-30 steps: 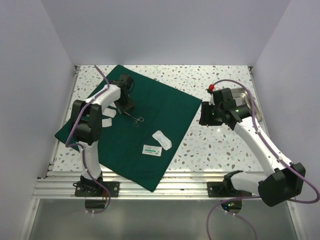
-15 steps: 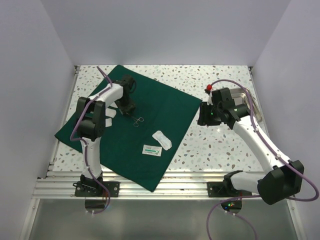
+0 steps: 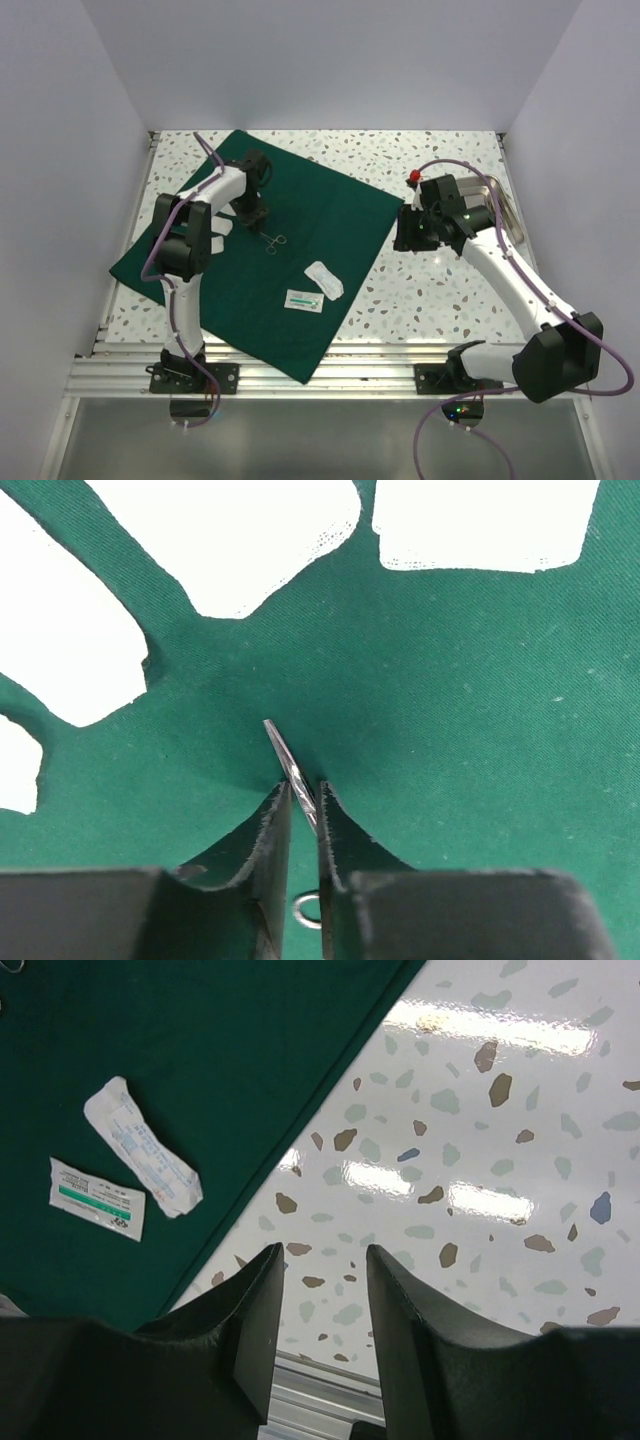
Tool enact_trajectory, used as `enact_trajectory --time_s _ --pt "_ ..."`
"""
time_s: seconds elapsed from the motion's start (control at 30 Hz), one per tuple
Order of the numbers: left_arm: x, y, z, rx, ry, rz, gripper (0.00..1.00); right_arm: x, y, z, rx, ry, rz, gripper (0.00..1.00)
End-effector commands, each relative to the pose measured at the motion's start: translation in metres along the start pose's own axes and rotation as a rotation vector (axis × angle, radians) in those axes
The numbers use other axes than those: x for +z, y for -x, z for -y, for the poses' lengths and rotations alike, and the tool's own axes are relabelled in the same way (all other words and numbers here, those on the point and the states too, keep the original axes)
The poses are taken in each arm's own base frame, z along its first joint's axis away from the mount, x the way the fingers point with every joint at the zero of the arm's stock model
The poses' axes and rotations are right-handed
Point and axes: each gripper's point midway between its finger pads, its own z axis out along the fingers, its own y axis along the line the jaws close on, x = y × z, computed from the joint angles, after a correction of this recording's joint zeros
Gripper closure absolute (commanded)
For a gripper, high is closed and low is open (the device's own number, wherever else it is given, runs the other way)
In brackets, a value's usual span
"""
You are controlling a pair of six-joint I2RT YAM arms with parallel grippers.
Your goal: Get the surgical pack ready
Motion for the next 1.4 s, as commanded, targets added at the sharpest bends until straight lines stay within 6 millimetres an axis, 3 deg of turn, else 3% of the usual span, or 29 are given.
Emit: enact_trajectory --time_s 0.0,0.27,0.6,0.9,1.2,1.37 --pt "0.014 -0.001 0.004 0.009 0.01 -0.007 0.85 -0.003 0.016 -0.009 -0.023 0.043 0.046 0.57" --pt "0.0 0.006 0.006 0.043 -0.017 0.022 1.0 0.008 0.011 -0.01 -0.027 0.057 0.028 0.57" --pt "-0.043 0.012 0.019 0.103 -0.17 0.086 1.0 0.038 0.023 -0.042 -0.029 0.207 -0.016 0.59" --pt "-0.064 -0.002 0.018 0.143 -0.252 0.095 1.0 0.069 0.039 -0.115 -0.03 0.518 -0.033 0.59" --pt "-0.085 -0.026 0.019 0.179 -0.324 0.073 1.0 0.099 0.042 -0.191 -0.031 0.784 -0.098 0.41" --pt "-0.093 -0.046 0.017 0.185 -0.355 0.059 1.0 0.124 0.032 -0.218 -0.052 0.834 -0.147 0.31"
